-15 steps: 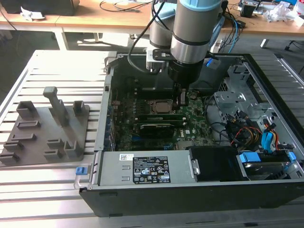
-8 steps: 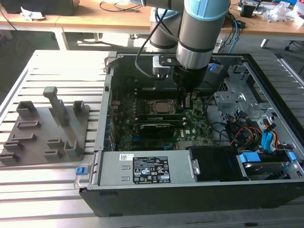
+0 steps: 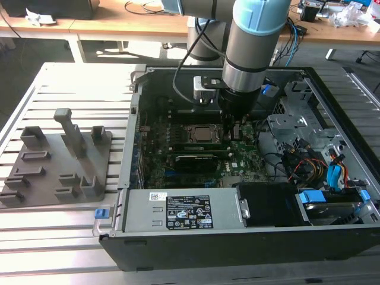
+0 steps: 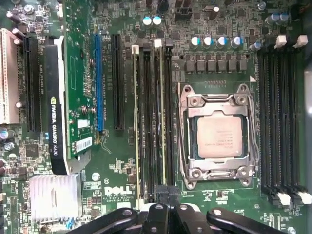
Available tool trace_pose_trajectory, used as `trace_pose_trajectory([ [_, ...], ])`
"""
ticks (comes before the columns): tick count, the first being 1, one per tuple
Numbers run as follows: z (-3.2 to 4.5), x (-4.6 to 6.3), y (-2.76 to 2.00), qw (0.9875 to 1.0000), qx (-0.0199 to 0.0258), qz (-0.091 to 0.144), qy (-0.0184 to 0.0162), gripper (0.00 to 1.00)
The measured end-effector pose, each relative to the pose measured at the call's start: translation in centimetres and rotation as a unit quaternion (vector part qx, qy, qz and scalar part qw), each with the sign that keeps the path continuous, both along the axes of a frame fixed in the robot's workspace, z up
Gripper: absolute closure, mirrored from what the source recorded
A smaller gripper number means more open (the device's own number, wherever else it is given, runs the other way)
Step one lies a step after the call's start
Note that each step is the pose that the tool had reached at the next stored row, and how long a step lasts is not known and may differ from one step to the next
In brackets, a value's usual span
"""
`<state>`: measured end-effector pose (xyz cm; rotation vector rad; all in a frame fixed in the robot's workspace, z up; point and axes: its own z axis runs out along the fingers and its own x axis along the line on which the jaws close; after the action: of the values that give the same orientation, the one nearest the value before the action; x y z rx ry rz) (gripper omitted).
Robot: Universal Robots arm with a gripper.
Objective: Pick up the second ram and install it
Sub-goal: 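Press down the second ram until it locks into place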
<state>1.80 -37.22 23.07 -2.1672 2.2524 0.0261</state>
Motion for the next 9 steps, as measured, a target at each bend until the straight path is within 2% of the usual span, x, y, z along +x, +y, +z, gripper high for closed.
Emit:
trace_pose_trajectory([
  [2,1.05,-0.1,-0.02,1.0000,-0.0007,0.000,-0.0007,0.89],
  [5,1.07,-1.0,-0.02,1.0000,-0.0008,0.000,-0.0009,0.89],
  [6,1.07,-1.7,-0.03,1.0000,-0.0008,0.000,-0.0009,0.89],
  [9,1.04,-5.2,-0.02,1.0000,-0.0006,0.000,-0.0009,0.89],
])
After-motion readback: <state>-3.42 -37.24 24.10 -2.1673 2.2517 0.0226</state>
